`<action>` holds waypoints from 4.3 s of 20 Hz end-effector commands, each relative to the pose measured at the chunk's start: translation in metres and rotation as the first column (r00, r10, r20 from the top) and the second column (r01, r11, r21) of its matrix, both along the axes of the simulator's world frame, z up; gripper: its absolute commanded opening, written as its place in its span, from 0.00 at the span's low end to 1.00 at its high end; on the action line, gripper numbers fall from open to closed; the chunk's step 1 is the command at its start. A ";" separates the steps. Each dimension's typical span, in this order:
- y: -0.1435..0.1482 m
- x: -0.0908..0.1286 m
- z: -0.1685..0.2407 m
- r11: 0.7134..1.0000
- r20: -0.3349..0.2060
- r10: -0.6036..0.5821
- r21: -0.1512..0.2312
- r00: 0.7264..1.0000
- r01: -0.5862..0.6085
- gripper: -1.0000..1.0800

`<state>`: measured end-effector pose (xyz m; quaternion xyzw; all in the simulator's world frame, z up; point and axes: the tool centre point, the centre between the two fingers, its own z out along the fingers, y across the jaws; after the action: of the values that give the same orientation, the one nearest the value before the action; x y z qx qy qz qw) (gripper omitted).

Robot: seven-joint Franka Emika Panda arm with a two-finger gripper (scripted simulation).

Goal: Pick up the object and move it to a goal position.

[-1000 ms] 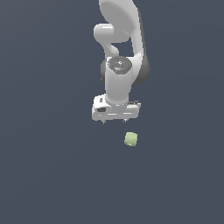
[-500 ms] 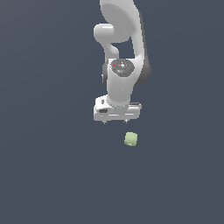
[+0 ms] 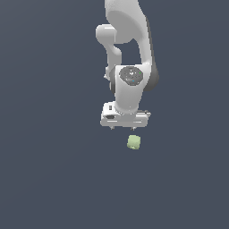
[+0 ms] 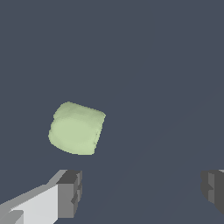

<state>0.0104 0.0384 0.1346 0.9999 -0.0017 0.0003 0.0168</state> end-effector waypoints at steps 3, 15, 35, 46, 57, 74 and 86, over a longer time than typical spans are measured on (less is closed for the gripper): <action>0.018 0.008 -0.012 0.996 0.002 -0.083 0.010 0.997 0.083 0.96; 0.058 0.021 -0.039 0.964 0.000 -0.263 0.031 0.965 0.263 0.96; 0.064 0.022 -0.086 0.957 -0.001 -0.290 0.033 0.957 0.290 0.96; 0.065 0.023 -0.094 0.956 -0.001 -0.290 0.034 0.957 0.290 0.00; 0.063 0.021 -0.089 0.956 -0.001 -0.290 0.034 0.957 0.290 0.00; 0.036 -0.017 0.009 0.956 -0.001 -0.291 0.034 0.957 0.290 0.00; 0.004 -0.061 0.125 0.956 -0.001 -0.291 0.035 0.957 0.291 0.00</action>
<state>-0.0442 0.0471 0.2440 0.9889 -0.1486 -0.0002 -0.0004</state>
